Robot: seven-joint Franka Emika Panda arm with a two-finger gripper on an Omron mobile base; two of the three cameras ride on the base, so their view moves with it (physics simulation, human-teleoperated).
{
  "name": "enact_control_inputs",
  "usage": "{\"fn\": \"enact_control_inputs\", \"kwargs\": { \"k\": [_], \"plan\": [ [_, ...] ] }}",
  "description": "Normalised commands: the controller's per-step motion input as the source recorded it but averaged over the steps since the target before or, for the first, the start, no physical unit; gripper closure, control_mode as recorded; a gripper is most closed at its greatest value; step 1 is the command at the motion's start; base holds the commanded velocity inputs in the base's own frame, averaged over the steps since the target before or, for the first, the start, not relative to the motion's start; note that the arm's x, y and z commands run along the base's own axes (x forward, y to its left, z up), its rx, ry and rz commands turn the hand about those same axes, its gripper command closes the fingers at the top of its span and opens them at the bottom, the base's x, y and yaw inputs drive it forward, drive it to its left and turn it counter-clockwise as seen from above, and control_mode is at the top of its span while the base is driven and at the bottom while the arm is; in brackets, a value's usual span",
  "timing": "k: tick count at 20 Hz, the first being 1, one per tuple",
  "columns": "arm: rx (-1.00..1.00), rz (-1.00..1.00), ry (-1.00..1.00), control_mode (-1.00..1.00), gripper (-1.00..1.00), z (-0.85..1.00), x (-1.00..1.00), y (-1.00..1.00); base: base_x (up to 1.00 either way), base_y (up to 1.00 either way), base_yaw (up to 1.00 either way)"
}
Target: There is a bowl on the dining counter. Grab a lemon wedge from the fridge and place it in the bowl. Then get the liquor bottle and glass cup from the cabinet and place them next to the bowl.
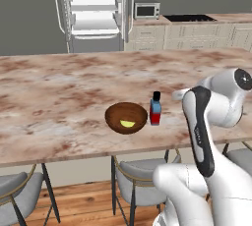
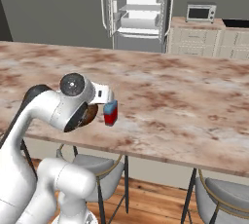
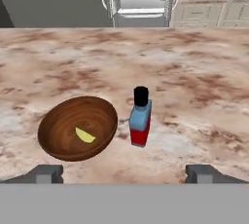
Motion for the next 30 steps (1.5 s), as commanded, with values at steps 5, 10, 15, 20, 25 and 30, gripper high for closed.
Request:
{"fn": "enact_control_inputs", "kwargs": {
  "k": [5, 10, 15, 20, 25, 30],
  "plan": [
    [-0.12, -0.39, 0.24, -1.0, -1.0, -0.03, -0.71, 0.0, 0.0, 0.0, 0.0],
    [-0.02, -0.26, 0.04, -1.0, -1.0, -0.17, -0.75, 0.01, 0.0, 0.0, 0.0],
    [0.0, -0.08, -0.01, -1.0, -1.0, -0.16, -0.81, 0.0, 0.0, 0.0, 0.0],
    [0.0, -0.01, 0.0, -1.0, -1.0, -0.02, -0.74, 0.0, 0.0, 0.0, 0.0],
    [-0.04, 0.01, 0.03, -1.0, -1.0, -0.04, -0.12, 0.1, 0.0, 0.0, 0.0],
    [-0.04, 0.0, -0.03, 1.0, -1.0, -0.06, -0.18, 0.07, -0.36, 0.0, 0.0]
  ]
}}
